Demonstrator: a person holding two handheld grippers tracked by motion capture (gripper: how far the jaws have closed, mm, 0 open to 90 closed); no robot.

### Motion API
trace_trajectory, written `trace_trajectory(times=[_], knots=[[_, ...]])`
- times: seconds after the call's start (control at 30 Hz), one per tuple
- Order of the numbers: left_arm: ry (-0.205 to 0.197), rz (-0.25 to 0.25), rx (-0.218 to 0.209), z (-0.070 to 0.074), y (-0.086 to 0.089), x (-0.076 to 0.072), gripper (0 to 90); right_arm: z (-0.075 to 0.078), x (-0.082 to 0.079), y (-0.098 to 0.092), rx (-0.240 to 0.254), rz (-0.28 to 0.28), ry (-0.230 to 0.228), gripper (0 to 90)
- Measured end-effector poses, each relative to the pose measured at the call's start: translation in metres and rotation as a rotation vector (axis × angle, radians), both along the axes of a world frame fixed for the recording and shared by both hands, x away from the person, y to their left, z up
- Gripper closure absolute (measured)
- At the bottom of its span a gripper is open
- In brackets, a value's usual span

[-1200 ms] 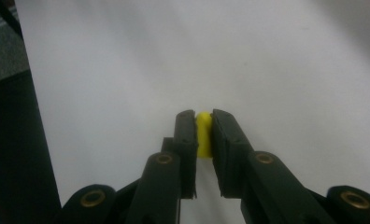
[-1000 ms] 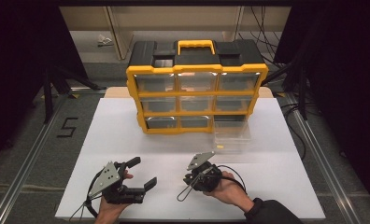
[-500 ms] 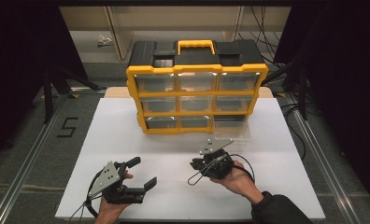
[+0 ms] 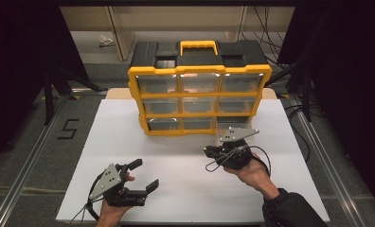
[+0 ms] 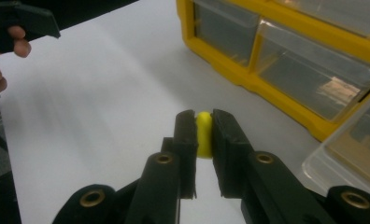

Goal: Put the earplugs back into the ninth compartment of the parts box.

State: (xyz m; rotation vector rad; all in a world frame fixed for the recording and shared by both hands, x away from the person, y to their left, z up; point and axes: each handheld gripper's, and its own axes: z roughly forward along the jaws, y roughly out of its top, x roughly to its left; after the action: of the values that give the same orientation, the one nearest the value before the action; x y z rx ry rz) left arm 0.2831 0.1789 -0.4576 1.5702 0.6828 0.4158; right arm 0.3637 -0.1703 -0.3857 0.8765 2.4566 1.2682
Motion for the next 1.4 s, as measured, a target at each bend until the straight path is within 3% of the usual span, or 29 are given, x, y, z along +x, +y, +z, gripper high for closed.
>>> trace_trajectory(times=[0.43, 0.87, 1.4], knots=[[0.000, -0.001, 0.001, 0.000, 0.000, 0.000, 8.7, 0.018, 0.011, -0.029, 0.072, -0.092, -0.049, 80.8], [0.001, -0.001, 0.002, 0.000, 0.000, 0.000, 8.7, 0.018, 0.029, -0.055, 0.111, -0.202, -0.062, 80.8], [-0.001, -0.001, 0.002, 0.000, 0.000, 0.000, 8.7, 0.012, 0.047, -0.066, 0.120, -0.291, -0.061, 80.8]])
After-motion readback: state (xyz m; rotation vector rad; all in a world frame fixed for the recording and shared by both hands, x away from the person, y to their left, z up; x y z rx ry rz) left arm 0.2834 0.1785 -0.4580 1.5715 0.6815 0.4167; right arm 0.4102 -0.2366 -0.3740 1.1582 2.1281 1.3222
